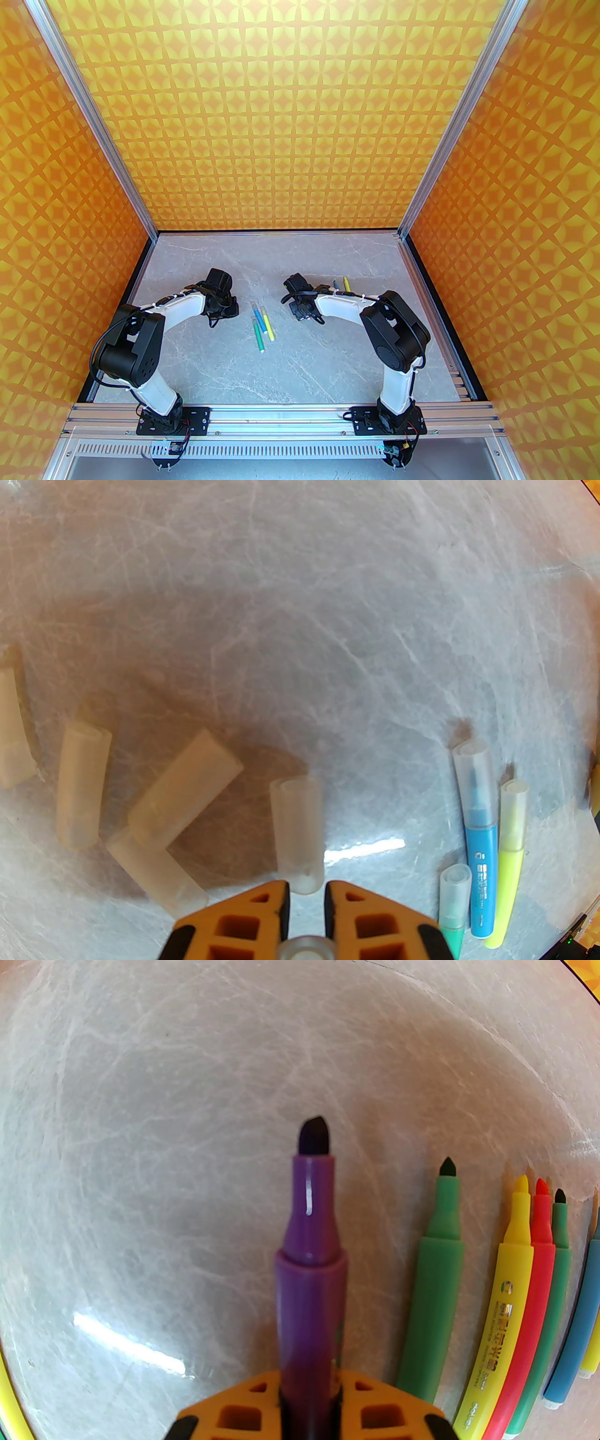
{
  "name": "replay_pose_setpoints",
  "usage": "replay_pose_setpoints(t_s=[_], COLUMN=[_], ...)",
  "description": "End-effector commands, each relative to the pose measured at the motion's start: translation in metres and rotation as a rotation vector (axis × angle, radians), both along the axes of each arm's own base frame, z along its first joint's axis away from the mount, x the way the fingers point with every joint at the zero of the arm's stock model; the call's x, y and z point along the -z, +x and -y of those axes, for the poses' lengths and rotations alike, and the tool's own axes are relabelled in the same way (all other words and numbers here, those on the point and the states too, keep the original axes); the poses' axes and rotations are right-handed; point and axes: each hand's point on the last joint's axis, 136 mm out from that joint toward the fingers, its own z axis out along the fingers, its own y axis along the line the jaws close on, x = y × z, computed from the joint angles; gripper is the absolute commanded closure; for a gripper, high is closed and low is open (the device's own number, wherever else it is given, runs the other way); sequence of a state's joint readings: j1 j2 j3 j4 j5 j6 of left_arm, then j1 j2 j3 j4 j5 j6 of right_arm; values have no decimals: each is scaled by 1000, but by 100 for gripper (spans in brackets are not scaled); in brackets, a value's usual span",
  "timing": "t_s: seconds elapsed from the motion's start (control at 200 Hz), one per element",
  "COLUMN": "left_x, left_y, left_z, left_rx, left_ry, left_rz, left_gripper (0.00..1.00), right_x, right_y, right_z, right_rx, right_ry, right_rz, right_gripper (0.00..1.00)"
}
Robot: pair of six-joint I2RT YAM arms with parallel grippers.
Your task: Open the pen caps
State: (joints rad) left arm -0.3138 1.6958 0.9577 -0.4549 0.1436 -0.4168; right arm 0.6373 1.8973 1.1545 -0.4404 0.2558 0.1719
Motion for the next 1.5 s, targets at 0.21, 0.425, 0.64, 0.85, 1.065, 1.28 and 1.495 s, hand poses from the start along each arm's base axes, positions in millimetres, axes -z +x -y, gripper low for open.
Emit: replay_pose_setpoints(t_s=[0.21,0.425,0.64,0.85,1.065,1.28,1.495], left_x=[0,-2,-9,-20,-38,-72,-101], left_y=[3,3,3,5,7,5,-3], left_z=[-9,-10,-10,-10,-9,-9,-10], left_rx=[7,14,16,20,21,27,10], left_ry=[53,62,62,59,47,18,-40], left_rz=[-7,-7,5,23,62,165,303], left_gripper=[88,82,78,70,66,48,27], right_x=[6,-4,-23,-52,-75,-76,-53], right_y=[0,-3,-7,-13,-28,-48,-65], right_z=[12,15,16,10,-16,-68,-107], right_rx=[9,2,-10,-37,-107,-199,-270], right_ry=[-67,-62,-51,5,105,264,287], right_rz=[-18,-6,7,50,40,-16,-96], right_gripper=[77,69,63,50,50,51,51])
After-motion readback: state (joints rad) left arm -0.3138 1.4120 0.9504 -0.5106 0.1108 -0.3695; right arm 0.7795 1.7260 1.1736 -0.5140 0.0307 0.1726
